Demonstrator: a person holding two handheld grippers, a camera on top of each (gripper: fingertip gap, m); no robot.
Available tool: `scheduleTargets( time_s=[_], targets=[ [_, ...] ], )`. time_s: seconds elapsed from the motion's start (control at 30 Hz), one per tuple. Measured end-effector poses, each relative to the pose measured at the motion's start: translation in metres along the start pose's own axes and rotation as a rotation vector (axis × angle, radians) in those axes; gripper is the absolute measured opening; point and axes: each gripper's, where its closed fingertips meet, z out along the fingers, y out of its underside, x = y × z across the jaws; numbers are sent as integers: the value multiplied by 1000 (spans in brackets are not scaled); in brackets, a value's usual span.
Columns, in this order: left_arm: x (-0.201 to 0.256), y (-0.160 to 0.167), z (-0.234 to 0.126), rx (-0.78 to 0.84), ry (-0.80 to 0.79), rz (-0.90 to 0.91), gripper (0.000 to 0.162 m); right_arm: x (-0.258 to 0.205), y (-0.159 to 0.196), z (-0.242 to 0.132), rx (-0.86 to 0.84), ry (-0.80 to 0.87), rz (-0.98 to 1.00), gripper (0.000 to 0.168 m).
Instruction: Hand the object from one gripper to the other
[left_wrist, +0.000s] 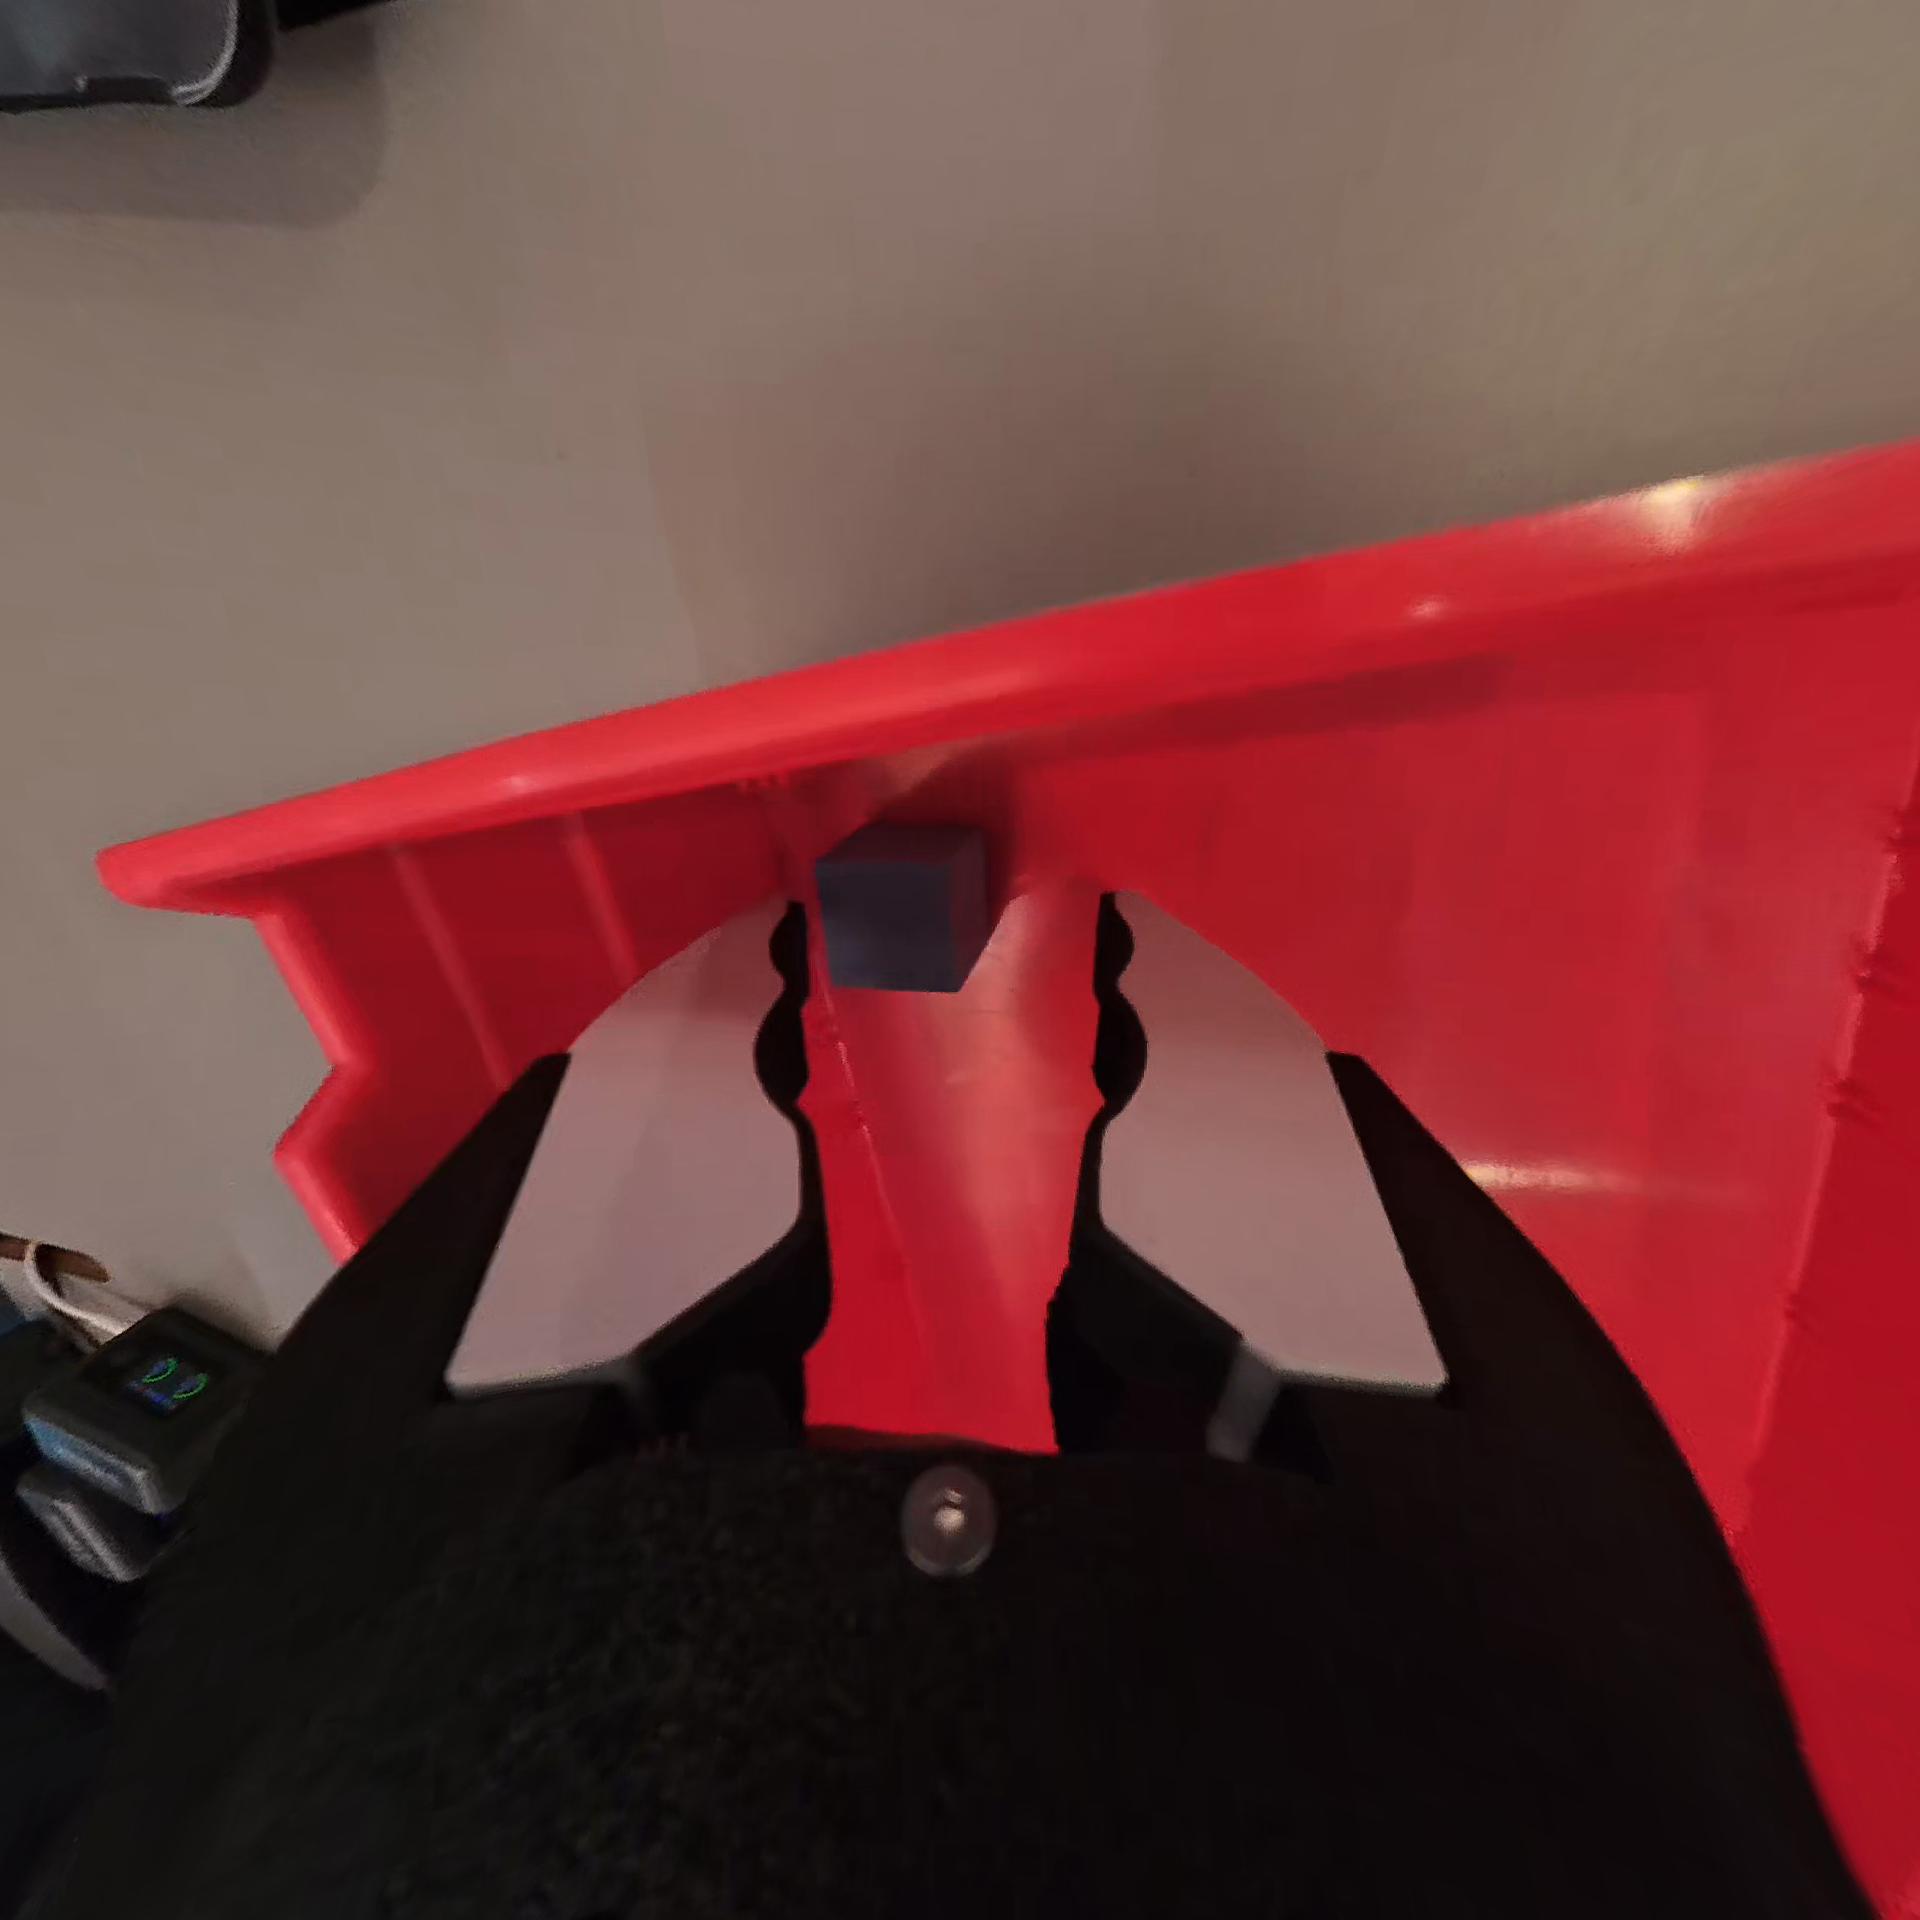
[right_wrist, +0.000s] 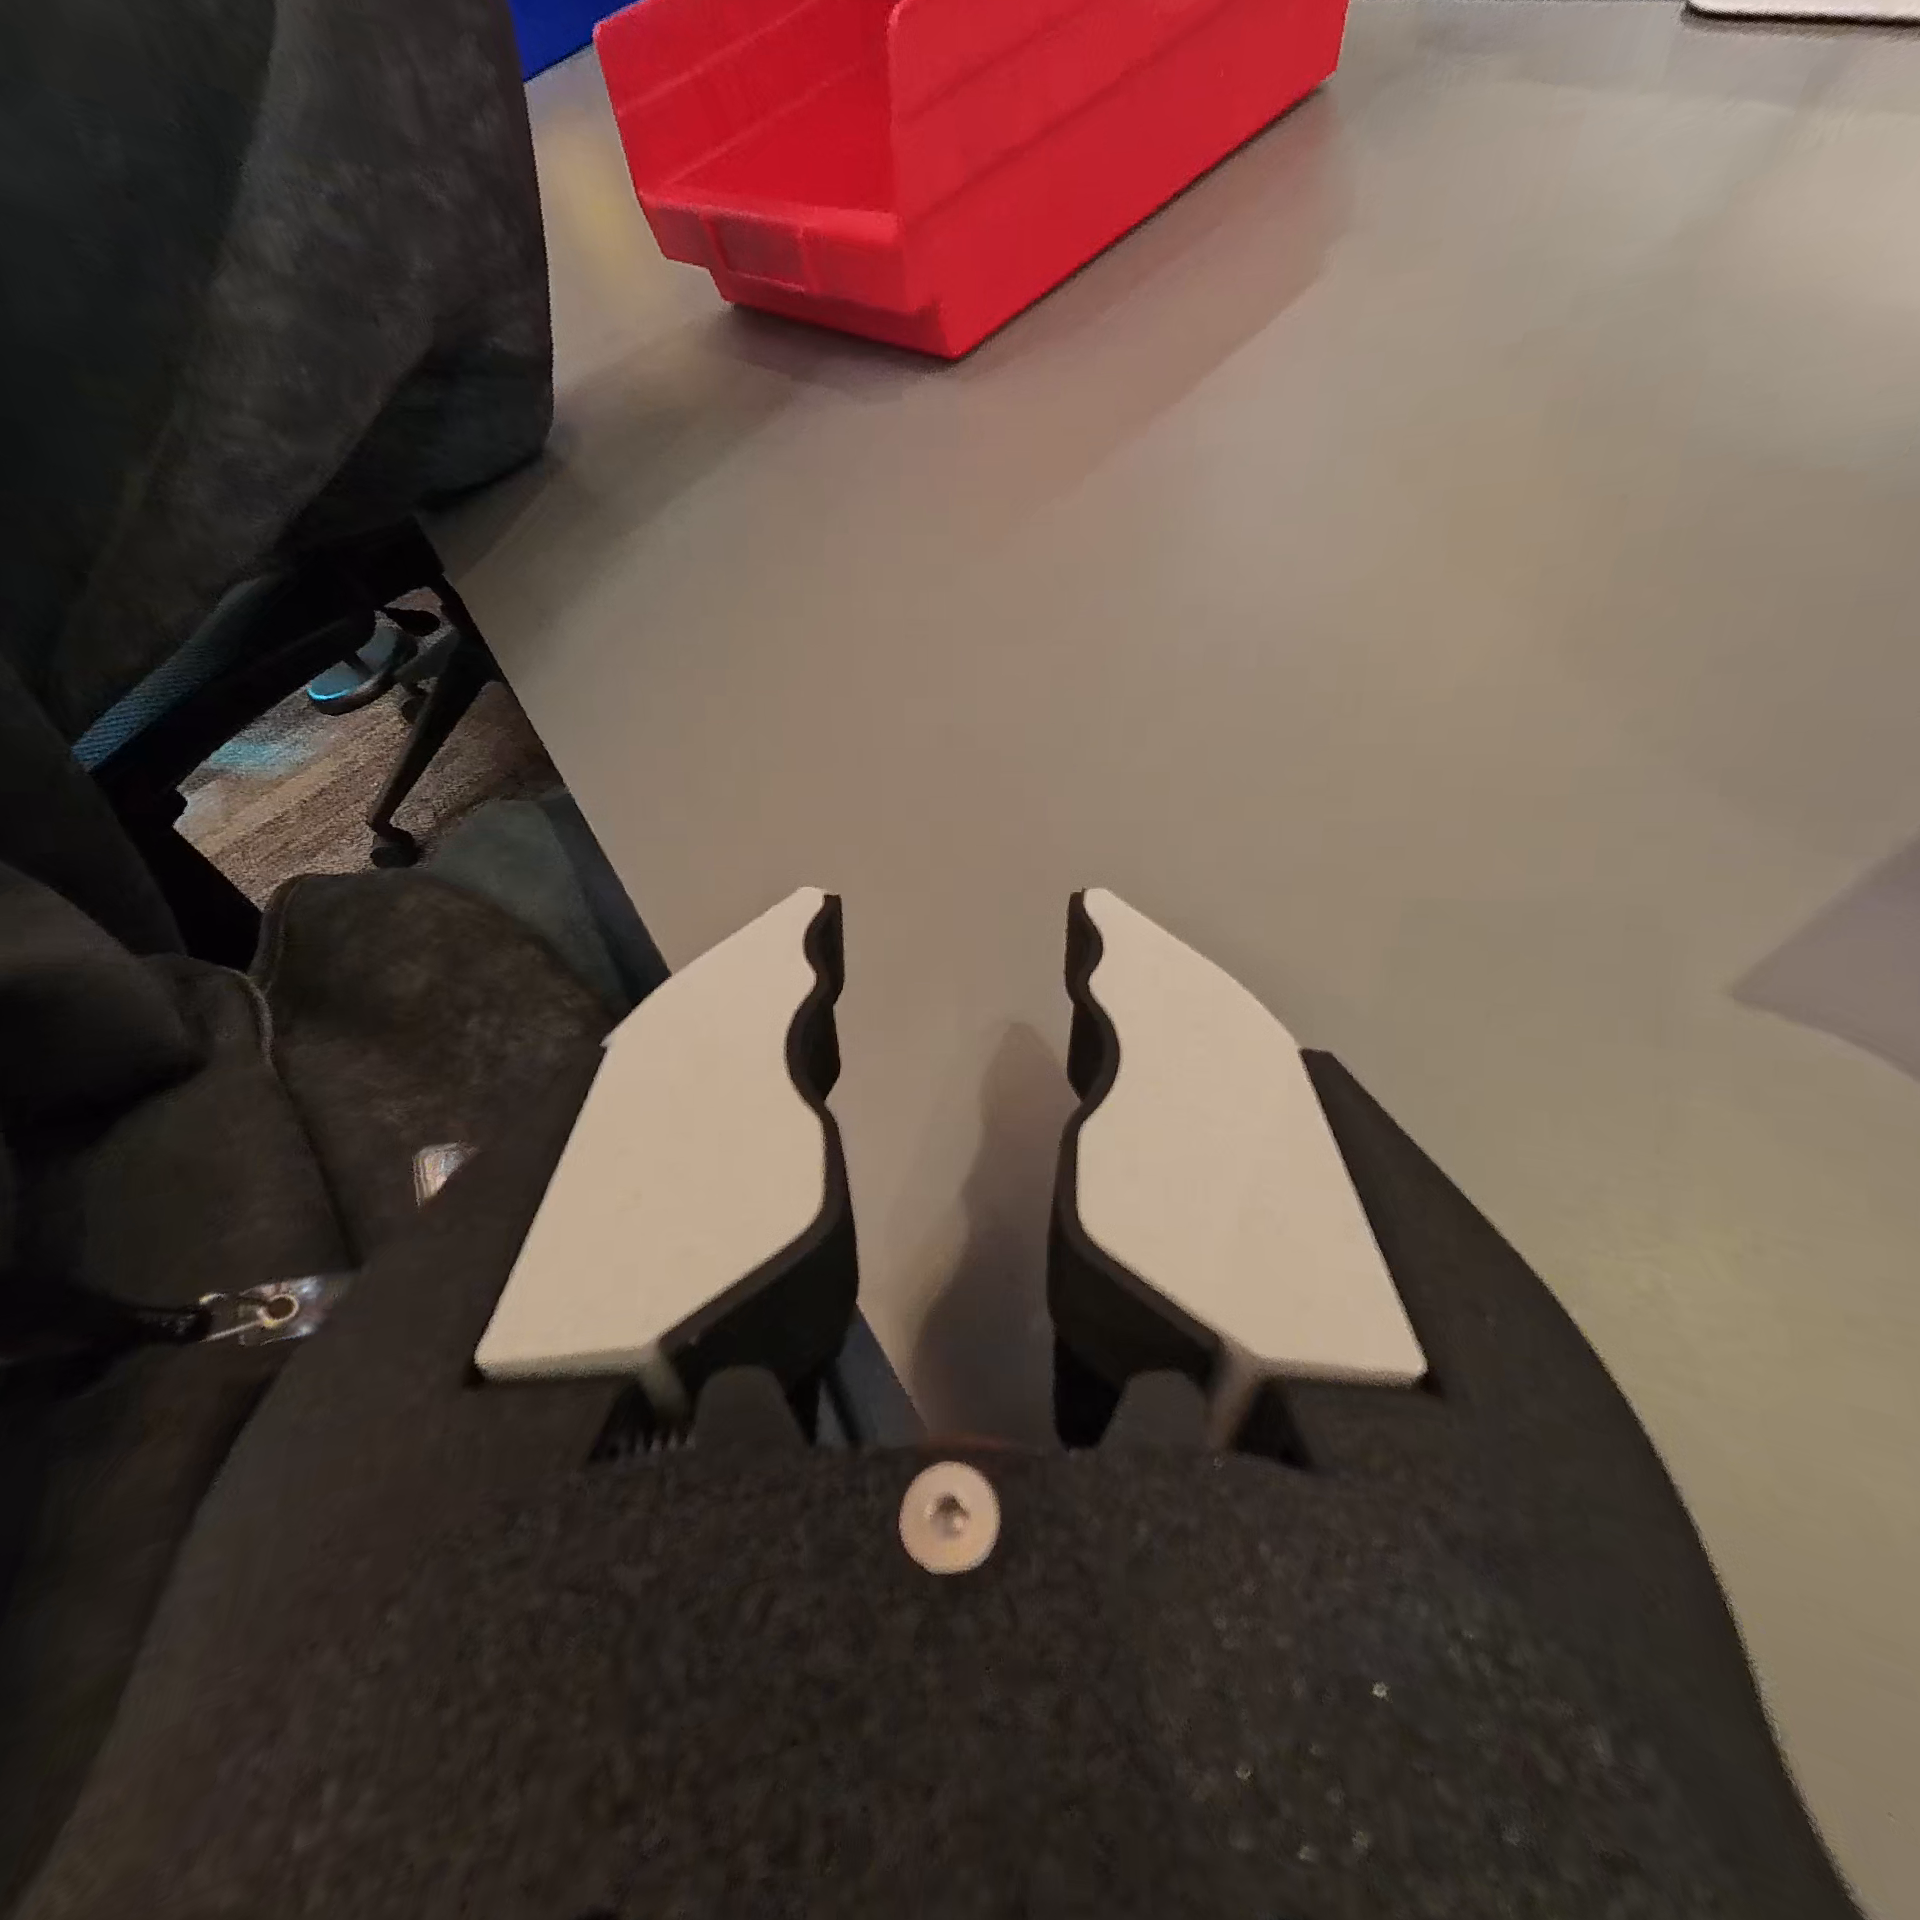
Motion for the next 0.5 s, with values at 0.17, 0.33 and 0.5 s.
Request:
scheduleTargets(
  time_s=[0.17, 0.33, 0.5],
  targets=[
    [-10, 0, 8, -7, -23, -15, 56, 1, 2, 0, -14, 17, -21, 41],
    [-4, 1, 16, -10, 39, -38, 38, 1, 3, 1, -18, 11, -17, 40],
    [17, 3, 0, 42, 207, -23, 29, 0, 0, 0, -6, 11, -28, 40]
  ],
)
